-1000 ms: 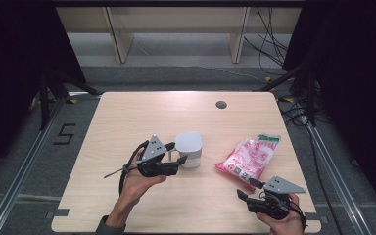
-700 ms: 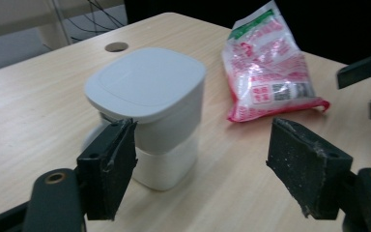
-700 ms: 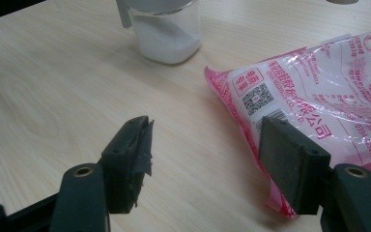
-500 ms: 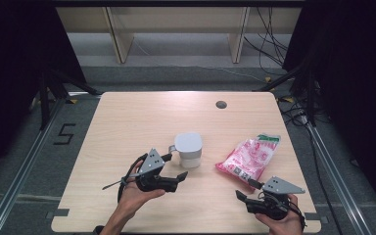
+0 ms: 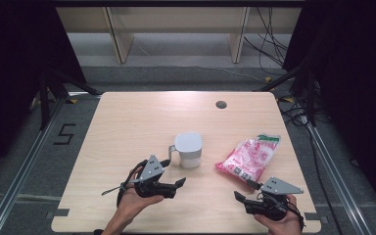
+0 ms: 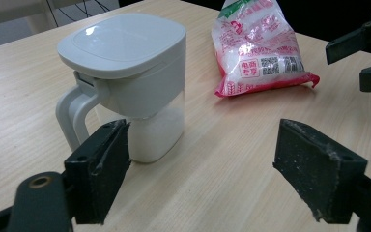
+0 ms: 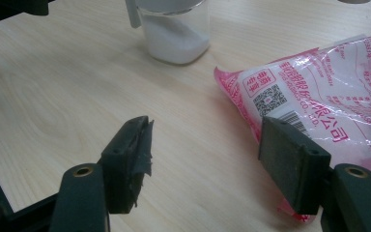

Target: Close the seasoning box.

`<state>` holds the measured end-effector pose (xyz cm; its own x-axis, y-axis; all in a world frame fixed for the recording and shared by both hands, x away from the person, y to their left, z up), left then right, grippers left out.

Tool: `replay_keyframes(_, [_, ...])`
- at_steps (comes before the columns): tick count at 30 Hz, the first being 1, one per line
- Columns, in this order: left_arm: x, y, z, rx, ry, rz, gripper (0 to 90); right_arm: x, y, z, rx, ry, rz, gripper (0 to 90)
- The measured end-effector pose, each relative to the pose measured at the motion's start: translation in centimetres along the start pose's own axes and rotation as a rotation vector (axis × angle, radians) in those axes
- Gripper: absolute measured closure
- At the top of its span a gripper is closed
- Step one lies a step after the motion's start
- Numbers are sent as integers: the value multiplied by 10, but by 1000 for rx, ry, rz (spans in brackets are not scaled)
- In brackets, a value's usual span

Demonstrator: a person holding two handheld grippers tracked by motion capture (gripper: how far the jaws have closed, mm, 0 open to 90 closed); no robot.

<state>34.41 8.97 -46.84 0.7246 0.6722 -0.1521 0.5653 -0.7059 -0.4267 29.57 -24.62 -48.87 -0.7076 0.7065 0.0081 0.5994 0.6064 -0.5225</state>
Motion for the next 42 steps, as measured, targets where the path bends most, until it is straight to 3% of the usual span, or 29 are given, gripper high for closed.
replay_keyframes(3, [-1,-2,5,-11,50,16,225,-2,0,0,-7,-29,4,366])
replay_keyframes(6, [-3,-3,12,6,41,31,204,0,0,0,0,-11,-10,365])
replay_keyframes(11, [-2,-7,20,16,34,38,186,0,0,0,8,-20,-2,365])
replay_keyframes(14, [-5,-7,27,36,21,64,186,1,2,1,0,-16,-17,364])
replay_keyframes(17, [-7,-9,31,40,46,52,194,1,2,1,-2,-23,-23,363])
replay_keyframes(18, [-8,-10,32,55,58,49,187,4,2,2,6,-4,-20,358])
replay_keyframes(20, [-10,-10,35,50,56,45,187,3,1,2,19,-18,-28,347])
replay_keyframes(21, [-12,-10,36,50,53,47,187,6,2,3,26,-2,-47,340])
replay_keyframes(24, [-13,-12,40,52,48,50,182,10,4,6,46,-47,-64,310])
replay_keyframes(26, [-13,-13,43,58,45,50,177,13,4,7,60,-27,-80,309])
replay_keyframes(28, [-11,-15,47,57,37,45,172,13,5,10,75,-70,-62,298])
replay_keyframes(32, [-12,-13,51,36,3,51,170,16,4,13,106,-70,-88,296])
replay_keyframes(35, [-9,-14,54,55,46,49,165,17,3,14,113,-85,-84,294])
replay_keyframes(36, [-11,-14,56,52,-3,54,165,21,2,16,124,-54,-78,294])
replay_keyframes(37, [-12,-13,57,38,-17,51,166,19,2,16,116,-84,-92,294])
replay_keyframes(40, [-10,-14,59,57,0,44,165,22,-1,18,128,-66,-66,290])
replay_keyframes(42, [-10,-13,60,55,-10,50,166,21,-1,19,131,-82,-73,290])
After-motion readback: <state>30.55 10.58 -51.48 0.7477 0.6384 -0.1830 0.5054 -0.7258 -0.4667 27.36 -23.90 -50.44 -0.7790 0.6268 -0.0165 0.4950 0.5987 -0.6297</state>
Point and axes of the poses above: each handheld gripper's, and its own axes: y roughly forward along the jaws, z roughly out of its underside, x roughly to its left, the point moved 2 cm from there along y, roughly forward along the jaws, and after that the axes turned 8 degrees about -y, right-handed, at the moved point
